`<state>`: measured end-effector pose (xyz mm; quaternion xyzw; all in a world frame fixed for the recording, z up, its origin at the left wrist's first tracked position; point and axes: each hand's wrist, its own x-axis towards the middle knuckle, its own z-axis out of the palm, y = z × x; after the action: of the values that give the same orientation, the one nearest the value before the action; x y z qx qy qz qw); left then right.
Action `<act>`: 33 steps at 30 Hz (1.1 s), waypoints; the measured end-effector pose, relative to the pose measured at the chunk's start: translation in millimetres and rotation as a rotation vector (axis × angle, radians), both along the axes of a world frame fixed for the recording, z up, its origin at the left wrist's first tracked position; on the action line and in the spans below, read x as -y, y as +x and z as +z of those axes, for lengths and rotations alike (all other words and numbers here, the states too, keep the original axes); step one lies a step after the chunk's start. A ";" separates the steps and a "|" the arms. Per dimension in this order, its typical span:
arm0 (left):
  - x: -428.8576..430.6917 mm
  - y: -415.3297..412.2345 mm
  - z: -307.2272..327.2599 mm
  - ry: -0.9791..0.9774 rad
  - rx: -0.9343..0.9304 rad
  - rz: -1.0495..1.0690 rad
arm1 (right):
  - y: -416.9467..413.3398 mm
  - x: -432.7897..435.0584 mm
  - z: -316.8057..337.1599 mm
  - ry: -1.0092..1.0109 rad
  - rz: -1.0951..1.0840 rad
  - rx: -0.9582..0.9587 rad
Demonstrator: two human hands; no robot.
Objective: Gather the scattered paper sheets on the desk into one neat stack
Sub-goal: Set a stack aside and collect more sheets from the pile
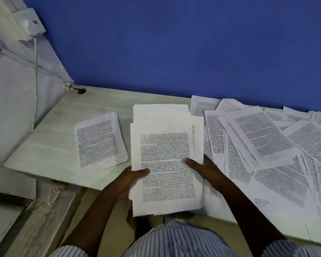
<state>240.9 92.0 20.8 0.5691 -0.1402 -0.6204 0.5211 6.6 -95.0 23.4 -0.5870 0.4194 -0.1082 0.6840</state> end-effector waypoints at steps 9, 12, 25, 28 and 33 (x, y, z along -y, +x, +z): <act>12.0 -27.1 -22.1 0.137 0.087 0.168 | 1.2 -7.7 -23.5 -0.001 -0.099 -0.119; 0.3 -24.9 -17.4 0.151 -0.036 0.157 | -10.5 -17.7 -25.9 -0.003 -0.042 -0.199; -20.7 -69.1 -29.2 0.095 -0.515 0.316 | -22.0 -53.5 -51.9 0.340 -0.001 -0.169; -27.5 -71.8 -26.3 0.112 -0.562 0.346 | -25.0 -57.2 -53.2 0.447 -0.070 -0.062; -28.8 -68.9 -25.9 0.192 -0.283 0.205 | -27.5 -53.6 -56.7 0.475 -0.157 -0.038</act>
<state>172.0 120.8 -5.1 0.5345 0.0531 -0.6484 0.5395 -20.9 -41.4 -33.3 -0.3772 0.4903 -0.0484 0.7842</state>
